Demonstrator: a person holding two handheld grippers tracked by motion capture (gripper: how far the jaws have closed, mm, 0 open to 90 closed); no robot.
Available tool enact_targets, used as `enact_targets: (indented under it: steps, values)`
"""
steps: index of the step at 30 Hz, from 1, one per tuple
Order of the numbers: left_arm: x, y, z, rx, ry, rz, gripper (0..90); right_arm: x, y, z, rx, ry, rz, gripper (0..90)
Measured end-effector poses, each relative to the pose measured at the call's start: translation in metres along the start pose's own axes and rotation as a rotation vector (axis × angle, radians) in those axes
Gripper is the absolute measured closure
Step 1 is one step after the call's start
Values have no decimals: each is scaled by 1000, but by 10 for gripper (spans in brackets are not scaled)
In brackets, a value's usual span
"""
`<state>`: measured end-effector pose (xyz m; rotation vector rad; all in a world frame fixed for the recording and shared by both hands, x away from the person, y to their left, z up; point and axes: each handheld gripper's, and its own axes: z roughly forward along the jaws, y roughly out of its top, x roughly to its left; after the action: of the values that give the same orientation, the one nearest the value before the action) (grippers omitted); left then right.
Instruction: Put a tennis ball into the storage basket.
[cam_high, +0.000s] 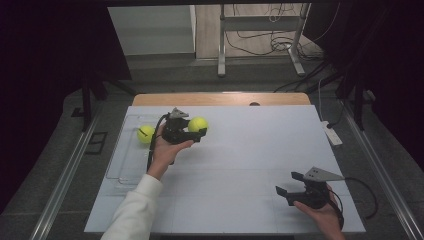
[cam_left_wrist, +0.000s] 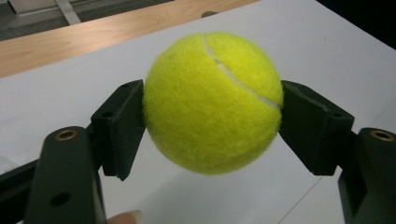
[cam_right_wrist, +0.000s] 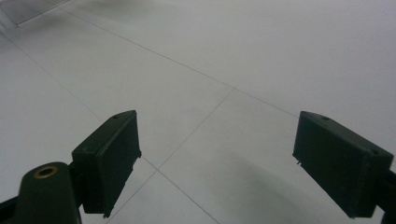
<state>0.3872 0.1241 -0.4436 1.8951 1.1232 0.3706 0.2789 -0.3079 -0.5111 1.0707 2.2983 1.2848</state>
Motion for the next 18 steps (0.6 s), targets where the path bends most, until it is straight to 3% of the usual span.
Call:
enact_targets:
  steps: [18]
  values:
    - [-7, 2, -30, -78, -17, 18, 274, 1, 0, 0, 3, -2, -2, 148]
